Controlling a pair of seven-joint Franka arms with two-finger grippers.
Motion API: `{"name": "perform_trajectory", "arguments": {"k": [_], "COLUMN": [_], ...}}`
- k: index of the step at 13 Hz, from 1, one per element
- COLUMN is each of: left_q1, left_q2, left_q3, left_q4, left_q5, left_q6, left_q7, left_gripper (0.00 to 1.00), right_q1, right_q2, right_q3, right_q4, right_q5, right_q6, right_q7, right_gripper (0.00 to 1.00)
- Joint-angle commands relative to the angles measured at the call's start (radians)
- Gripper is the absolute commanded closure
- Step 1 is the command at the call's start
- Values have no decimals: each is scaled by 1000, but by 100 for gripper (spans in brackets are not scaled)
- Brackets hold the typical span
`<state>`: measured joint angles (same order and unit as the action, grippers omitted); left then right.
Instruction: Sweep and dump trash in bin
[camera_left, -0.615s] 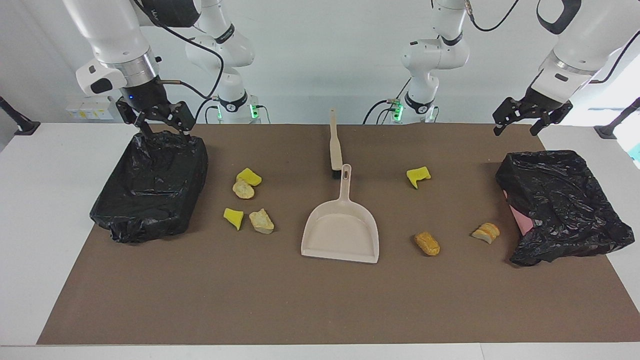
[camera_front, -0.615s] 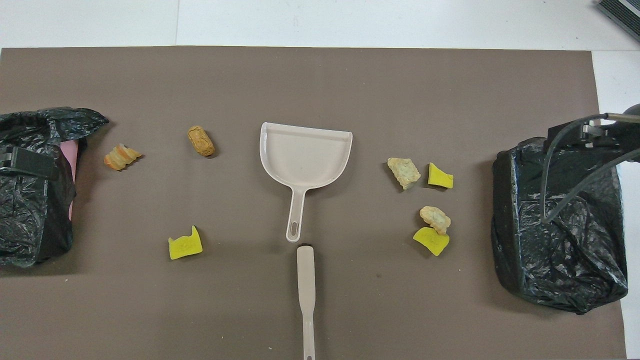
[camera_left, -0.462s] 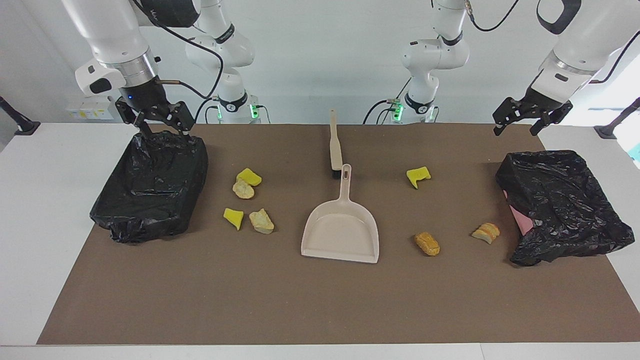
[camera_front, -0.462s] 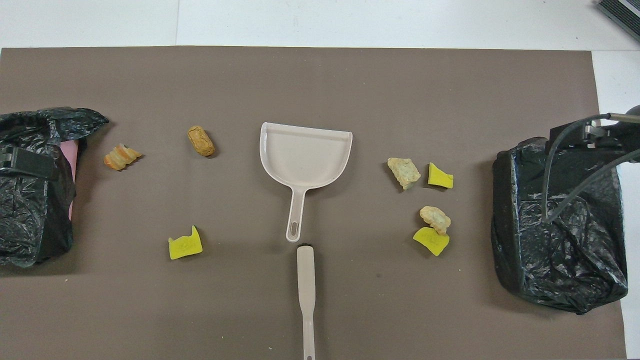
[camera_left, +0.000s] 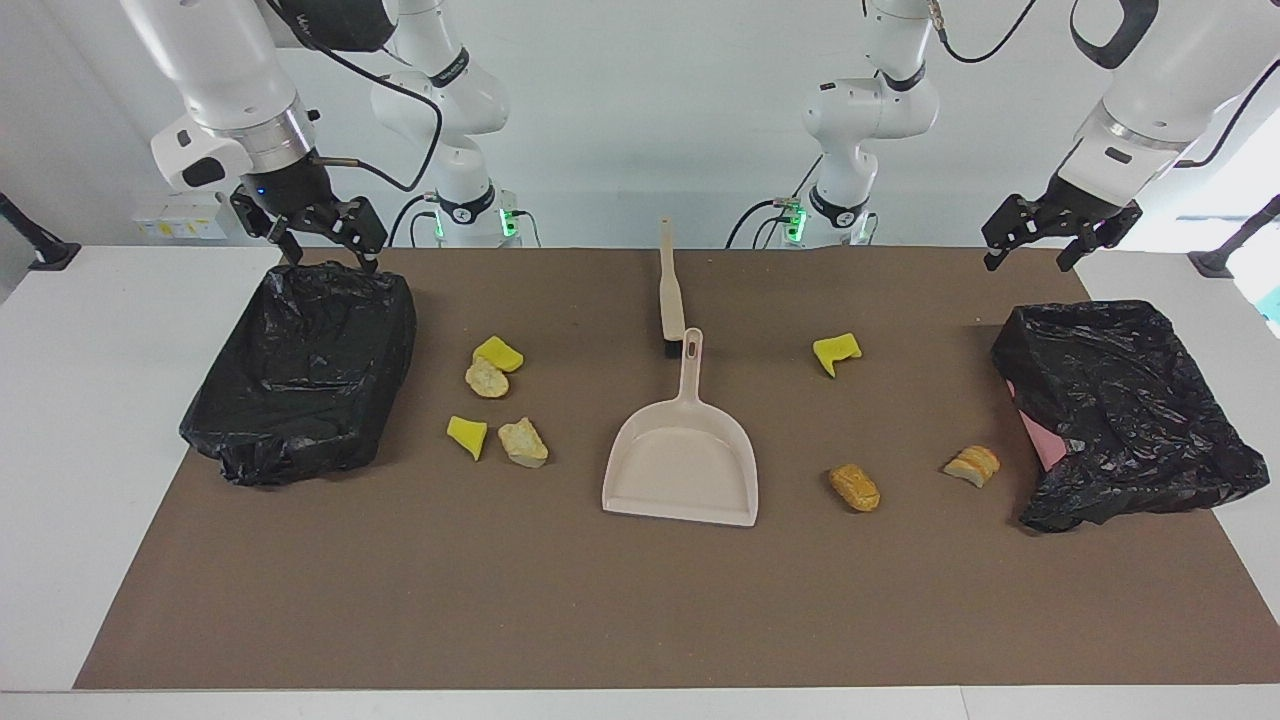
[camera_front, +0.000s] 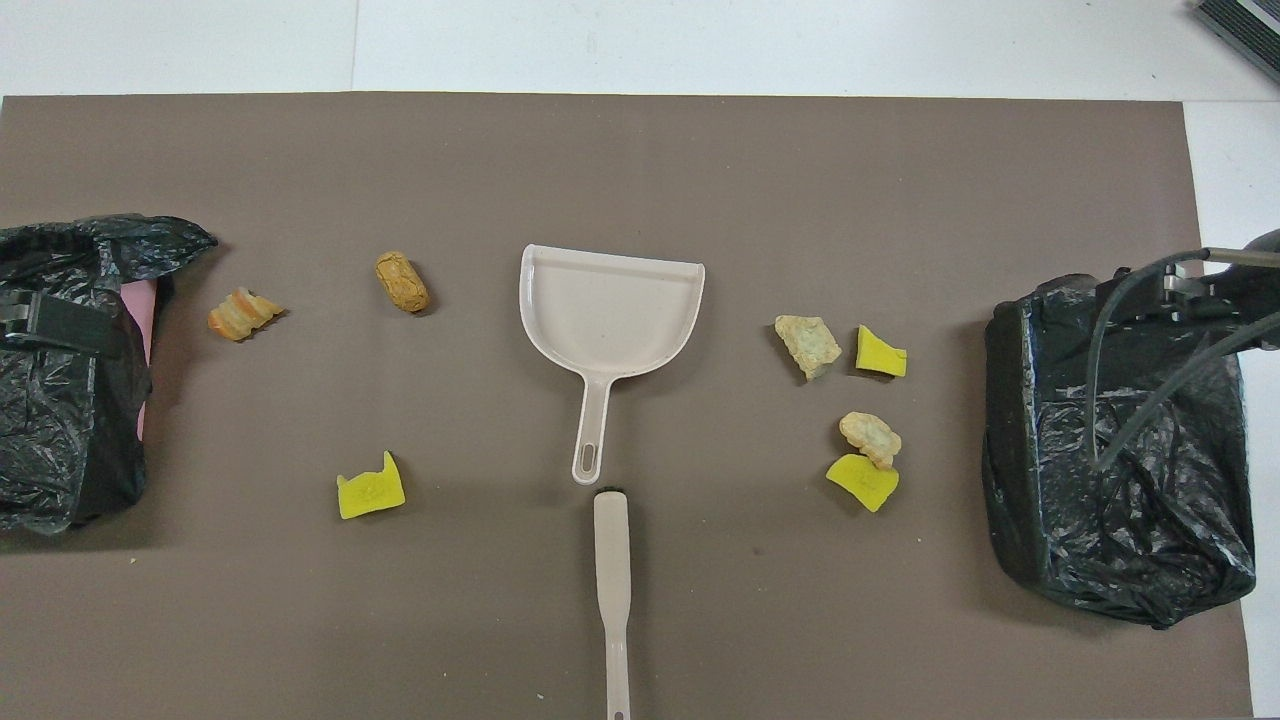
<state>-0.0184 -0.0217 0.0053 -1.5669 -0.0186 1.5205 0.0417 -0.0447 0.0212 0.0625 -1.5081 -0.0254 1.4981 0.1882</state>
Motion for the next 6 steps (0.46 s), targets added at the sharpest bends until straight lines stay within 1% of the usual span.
{"name": "perform_trajectory", "arguments": {"k": [1, 6], "left_q1": [5, 6], "left_q2": [-23, -29], "left_q3": [2, 4], "left_q4": [-27, -50], "left_q5": [9, 6], "left_q6": [23, 12], "left_q7": [9, 0], "left_gripper": [0, 0], "right_q1": [-6, -6], "right_q2": [-3, -10], "right_q3": [8, 8], "right_q4": [9, 2], "right_q5": [-10, 4], "right_q6": [-6, 4], "right_q7": [-15, -16], "right_gripper": [0, 0]}}
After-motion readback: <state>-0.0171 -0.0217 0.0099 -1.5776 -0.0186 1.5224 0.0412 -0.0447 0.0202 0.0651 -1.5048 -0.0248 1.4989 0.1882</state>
